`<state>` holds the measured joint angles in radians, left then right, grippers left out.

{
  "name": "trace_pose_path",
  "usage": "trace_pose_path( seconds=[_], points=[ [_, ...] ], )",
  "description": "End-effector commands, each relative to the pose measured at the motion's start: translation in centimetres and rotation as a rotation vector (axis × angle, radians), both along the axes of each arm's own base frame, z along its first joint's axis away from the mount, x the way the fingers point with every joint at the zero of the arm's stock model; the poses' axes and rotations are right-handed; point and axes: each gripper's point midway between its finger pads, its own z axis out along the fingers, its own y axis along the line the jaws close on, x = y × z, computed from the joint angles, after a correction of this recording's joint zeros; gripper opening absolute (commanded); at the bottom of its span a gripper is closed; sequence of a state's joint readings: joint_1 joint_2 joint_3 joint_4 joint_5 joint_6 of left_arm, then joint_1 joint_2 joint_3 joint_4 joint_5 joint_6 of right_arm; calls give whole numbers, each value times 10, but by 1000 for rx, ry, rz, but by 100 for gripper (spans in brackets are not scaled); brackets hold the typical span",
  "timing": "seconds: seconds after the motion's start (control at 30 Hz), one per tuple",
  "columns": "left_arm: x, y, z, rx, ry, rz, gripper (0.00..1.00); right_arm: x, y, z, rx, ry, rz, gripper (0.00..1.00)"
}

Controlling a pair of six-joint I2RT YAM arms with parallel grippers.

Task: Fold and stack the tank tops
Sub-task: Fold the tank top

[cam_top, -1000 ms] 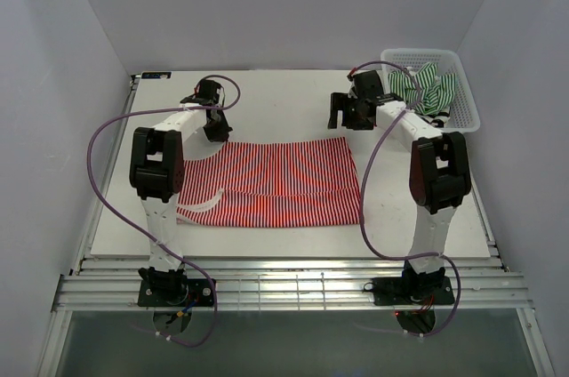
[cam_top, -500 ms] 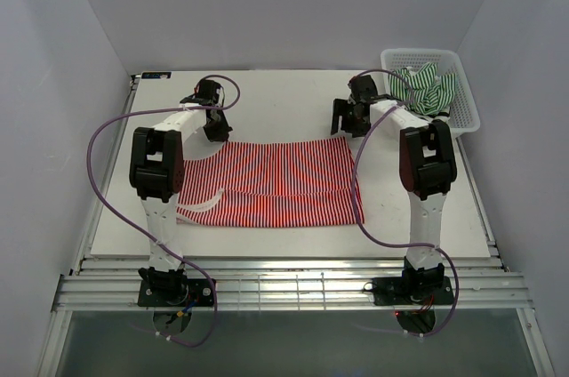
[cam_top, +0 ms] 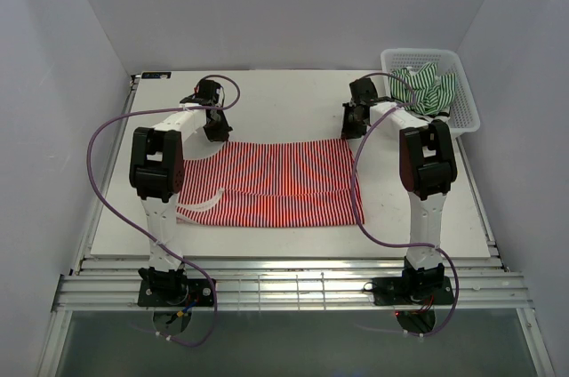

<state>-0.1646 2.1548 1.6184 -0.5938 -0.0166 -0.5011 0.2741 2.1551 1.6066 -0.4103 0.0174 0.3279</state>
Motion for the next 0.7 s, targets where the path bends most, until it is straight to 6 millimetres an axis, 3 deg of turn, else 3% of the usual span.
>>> trace_pose_path(
  seconds=[0.0, 0.17, 0.37, 0.43, 0.47, 0.53, 0.6, 0.67],
  points=[
    [10, -1, 17, -20, -54, -2, 0, -5, -2, 0, 3, 10, 1, 9],
    [14, -2, 24, -19, -72, -13, 0, 4, -2, 16, -6, -39, 12, 8],
    [12, -5, 47, -39, -113, -35, 0, 12, -1, 54, 0, -142, 58, 8],
    [2, -7, 46, -56, -101, -45, 0, 2, 3, 64, 26, -161, 90, 8],
    [0, -7, 55, -62, -123, -40, 0, -2, 3, 65, 36, -167, 97, 8],
    [-14, -5, 50, -62, -108, -37, 0, -15, 8, 72, 78, -192, 127, 8],
    [-18, -8, 64, -86, -150, -42, 0, -27, 12, 85, 112, -221, 157, 8],
    [-28, -10, 63, -101, -151, -49, 0, -40, 10, 79, 123, -213, 165, 8]
  ],
)
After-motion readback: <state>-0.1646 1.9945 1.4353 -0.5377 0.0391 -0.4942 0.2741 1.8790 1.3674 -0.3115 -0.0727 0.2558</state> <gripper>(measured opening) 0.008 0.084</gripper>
